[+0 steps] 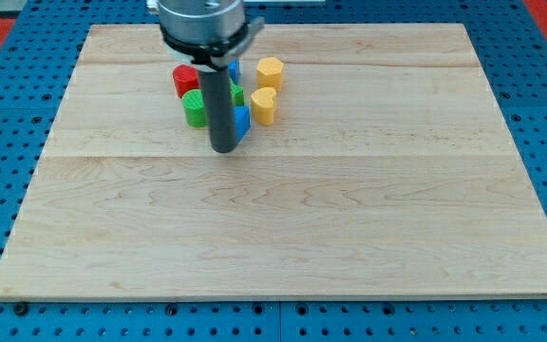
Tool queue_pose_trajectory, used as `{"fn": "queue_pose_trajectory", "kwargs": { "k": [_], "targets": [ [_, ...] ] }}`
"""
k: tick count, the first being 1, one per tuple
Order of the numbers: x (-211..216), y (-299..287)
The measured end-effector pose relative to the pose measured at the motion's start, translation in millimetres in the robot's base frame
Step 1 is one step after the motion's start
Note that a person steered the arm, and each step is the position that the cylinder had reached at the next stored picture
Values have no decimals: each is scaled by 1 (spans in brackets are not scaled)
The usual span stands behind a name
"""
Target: Move yellow heart towards the right
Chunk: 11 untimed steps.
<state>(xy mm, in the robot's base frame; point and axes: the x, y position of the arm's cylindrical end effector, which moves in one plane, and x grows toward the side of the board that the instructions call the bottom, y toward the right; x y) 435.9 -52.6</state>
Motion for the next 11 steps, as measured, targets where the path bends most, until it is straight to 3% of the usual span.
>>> {"fn": "queue_pose_trajectory", "kwargs": {
  "k": [3,6,8,9,10,11],
  "targets": [
    [-16,3],
    [-92,26],
    [-92,95],
    [-64,127],
    [-70,46],
    [-108,4]
  ]
}}
